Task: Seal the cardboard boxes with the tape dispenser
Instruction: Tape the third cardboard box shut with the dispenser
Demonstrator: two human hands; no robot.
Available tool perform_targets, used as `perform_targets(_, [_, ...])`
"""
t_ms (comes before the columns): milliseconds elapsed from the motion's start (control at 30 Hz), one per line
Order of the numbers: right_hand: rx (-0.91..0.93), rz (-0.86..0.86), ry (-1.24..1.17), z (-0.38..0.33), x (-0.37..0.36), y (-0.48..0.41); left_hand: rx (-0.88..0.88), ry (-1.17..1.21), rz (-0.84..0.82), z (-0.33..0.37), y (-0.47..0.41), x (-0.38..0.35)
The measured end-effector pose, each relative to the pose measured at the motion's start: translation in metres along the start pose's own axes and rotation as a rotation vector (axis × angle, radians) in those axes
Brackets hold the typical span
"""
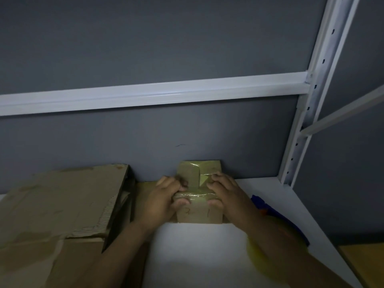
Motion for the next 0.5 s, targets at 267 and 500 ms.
perform_targets(267, [-0.146, -0.159, -0.229, 0.016, 0.014, 0.005, 0.172, 0.240, -0.131, -0.017, 0.006, 0.004])
perform_targets(500, [-0.242, -0.163, -0.415, 0.024, 0.016, 0.005, 0.148, 0.105, -0.259, 0.011, -0.009, 0.016])
Point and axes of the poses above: each hand's wrist, its own y-axis away from the middle knuckle, its own x-axis out of the back of the hand, z = x × y, the point moved 8 cm from there along -y, towards the middle knuckle, and after that the axes turned 14 degrees about z, right-handed, at the moved point
